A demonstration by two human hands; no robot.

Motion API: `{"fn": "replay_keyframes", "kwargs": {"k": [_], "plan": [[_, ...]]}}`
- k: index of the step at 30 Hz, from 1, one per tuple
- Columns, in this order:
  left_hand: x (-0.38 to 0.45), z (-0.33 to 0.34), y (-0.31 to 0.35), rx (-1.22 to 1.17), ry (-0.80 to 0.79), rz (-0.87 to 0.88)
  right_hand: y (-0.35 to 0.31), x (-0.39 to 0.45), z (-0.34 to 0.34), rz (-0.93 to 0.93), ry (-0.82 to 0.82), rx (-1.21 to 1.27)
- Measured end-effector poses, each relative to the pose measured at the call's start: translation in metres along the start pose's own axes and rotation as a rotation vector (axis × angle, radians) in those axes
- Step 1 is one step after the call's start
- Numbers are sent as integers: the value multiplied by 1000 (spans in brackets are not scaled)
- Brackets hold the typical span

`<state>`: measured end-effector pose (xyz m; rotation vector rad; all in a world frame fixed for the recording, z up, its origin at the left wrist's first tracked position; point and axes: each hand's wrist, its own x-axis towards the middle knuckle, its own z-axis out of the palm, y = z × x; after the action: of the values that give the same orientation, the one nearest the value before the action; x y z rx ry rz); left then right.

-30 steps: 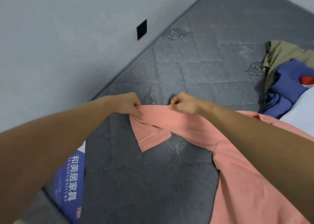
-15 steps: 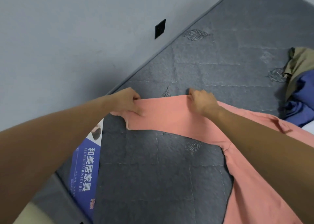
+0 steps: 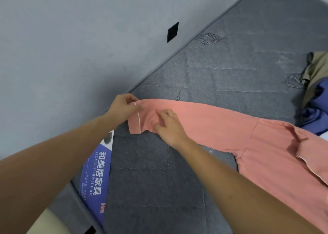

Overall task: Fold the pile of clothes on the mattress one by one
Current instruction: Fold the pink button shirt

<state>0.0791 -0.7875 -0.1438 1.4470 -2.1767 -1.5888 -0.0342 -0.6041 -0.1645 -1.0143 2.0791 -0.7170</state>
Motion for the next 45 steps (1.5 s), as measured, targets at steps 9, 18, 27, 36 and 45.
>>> {"fn": "replay_keyframes", "kwargs": {"k": [9,18,27,36,45], "plan": [[-66,67,50,-686,-358,-271,-13,-28,-7,273,151,1030],[-104,156,65,-332,-535,15,62,-91,-63,457,631,1017],[-148,268,81,480,-539,801,145,-198,-140,422,587,1314],[-235,419,136,573,-636,934,263,-362,-249,434,709,1325],[-349,609,166,685,-773,1163,400,-549,-280,545,909,1405]]}}
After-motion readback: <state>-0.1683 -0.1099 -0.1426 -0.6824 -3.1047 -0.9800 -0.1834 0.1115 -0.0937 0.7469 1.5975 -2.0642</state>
